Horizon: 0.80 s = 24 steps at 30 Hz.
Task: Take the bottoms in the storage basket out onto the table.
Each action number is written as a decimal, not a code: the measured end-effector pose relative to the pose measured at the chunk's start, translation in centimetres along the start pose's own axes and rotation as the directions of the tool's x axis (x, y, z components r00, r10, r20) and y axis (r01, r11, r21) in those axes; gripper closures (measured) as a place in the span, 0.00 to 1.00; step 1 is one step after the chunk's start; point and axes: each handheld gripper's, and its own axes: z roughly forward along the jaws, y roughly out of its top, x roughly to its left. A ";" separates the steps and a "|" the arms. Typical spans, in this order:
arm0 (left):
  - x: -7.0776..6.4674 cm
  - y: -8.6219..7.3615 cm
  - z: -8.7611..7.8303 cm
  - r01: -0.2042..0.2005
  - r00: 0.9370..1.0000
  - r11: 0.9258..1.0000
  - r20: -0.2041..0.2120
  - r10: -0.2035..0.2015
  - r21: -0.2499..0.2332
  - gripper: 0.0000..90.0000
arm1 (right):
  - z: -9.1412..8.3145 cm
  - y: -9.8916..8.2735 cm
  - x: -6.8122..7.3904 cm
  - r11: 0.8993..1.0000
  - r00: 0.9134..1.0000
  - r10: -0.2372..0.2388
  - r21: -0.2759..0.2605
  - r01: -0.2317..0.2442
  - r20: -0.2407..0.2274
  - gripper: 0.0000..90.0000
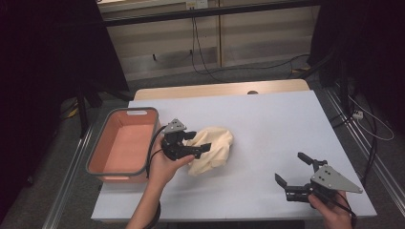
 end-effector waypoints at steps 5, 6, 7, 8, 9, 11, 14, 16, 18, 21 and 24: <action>0.2 -0.6 -0.3 0.001 1.000 1.000 -0.003 -0.001 -0.010 0.22 | 0.0 0.0 0.0 1.000 1.000 0.000 0.000 0.000 0.000 0.01; 0.2 -0.7 -0.4 0.000 1.000 1.000 -0.004 0.000 -0.009 0.22 | 0.0 0.0 0.0 1.000 1.000 -0.001 0.001 0.001 0.000 0.01; 0.3 -0.8 -0.5 0.000 1.000 1.000 -0.005 0.000 -0.010 0.22 | 0.0 0.0 0.0 1.000 1.000 -0.001 0.001 0.001 -0.001 0.00; 0.4 -0.9 -0.6 0.005 1.000 1.000 -0.006 -0.005 -0.013 0.22 | 0.0 0.0 0.0 1.000 1.000 -0.001 0.000 0.001 -0.002 0.01; 0.4 -1.0 -0.7 0.004 1.000 1.000 -0.005 -0.004 -0.012 0.22 | 0.0 0.0 0.0 1.000 1.000 -0.001 -0.001 0.001 -0.002 0.01; 0.5 -1.2 -0.9 0.008 1.000 1.000 -0.007 -0.008 -0.013 0.22 | 0.0 0.0 0.0 1.000 1.000 0.000 0.000 0.000 -0.001 0.01; 0.7 -1.4 -1.2 0.006 1.000 1.000 -0.011 -0.006 -0.020 0.22 | 0.0 0.0 0.0 1.000 1.000 0.000 0.001 0.000 -0.003 0.01; 0.7 -1.5 -1.4 0.005 1.000 1.000 -0.013 -0.006 -0.023 0.22 | 0.1 0.0 0.0 1.000 1.000 0.000 0.001 0.000 -0.004 0.01; 0.7 -1.7 -1.5 0.005 1.000 1.000 -0.015 -0.005 -0.024 0.21 | 0.1 0.0 0.0 1.000 1.000 0.001 0.002 -0.001 -0.004 0.01; 0.7 -1.9 -1.7 0.005 1.000 1.000 -0.016 -0.006 -0.026 0.21 | 0.1 -0.1 0.0 1.000 1.000 0.001 0.002 -0.001 -0.005 0.01; 0.8 -2.1 -1.8 0.008 1.000 1.000 -0.018 -0.008 -0.029 0.21 | 0.1 -0.1 0.0 1.000 1.000 0.001 0.002 -0.001 -0.004 0.01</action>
